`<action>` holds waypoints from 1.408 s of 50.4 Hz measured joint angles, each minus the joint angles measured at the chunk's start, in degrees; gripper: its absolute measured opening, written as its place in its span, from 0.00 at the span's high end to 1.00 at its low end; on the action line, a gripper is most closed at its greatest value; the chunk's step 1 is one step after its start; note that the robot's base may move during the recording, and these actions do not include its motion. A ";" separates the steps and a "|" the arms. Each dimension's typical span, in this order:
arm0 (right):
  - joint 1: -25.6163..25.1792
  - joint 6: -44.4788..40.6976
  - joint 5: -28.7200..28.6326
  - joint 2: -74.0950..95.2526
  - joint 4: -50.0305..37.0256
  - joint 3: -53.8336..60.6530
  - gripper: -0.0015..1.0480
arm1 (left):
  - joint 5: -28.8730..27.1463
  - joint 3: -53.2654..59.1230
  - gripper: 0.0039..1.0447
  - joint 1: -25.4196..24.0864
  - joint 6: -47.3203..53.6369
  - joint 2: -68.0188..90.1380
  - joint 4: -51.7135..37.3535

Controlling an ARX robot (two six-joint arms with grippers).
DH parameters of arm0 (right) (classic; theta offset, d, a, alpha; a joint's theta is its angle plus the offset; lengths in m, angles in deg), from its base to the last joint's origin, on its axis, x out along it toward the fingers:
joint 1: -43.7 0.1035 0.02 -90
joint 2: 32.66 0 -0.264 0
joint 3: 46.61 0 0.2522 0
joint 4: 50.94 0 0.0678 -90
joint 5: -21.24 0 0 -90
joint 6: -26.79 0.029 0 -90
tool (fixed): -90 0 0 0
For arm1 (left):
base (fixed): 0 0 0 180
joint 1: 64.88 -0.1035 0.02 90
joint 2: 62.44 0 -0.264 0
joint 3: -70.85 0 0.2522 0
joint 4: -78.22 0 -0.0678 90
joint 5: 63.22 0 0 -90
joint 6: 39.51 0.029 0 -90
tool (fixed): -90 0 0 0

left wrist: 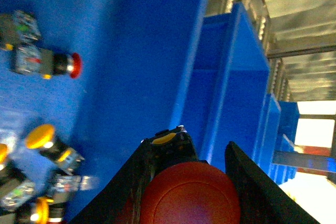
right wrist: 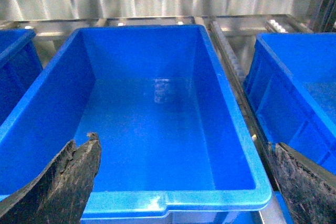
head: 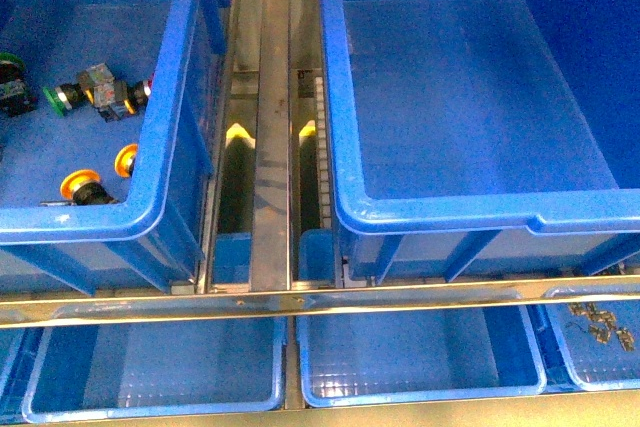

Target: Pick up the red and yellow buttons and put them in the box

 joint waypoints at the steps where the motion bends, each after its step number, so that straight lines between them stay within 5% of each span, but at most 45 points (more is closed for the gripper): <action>1: 0.00 0.02 0.00 0.00 0.02 0.00 0.06 | 0.02 0.26 0.68 0.85 -0.96 -0.37 -0.33; 33: 0.00 0.02 0.00 0.00 0.02 0.00 0.06 | -8.57 -1.03 0.68 33.24 -21.79 2.16 -14.19; 61: -0.04 -0.02 -0.07 0.11 0.13 -0.09 0.06 | -13.64 -2.82 0.68 37.16 -25.44 11.50 -16.68; 66: 0.87 -7.87 -12.02 9.49 11.61 -5.09 0.06 | -13.88 -4.39 0.68 37.48 -26.43 12.07 -16.94; 71: 8.41 -19.10 -18.32 26.01 4.13 -7.80 0.06 | -13.55 -6.71 0.68 38.21 -27.06 11.96 -16.94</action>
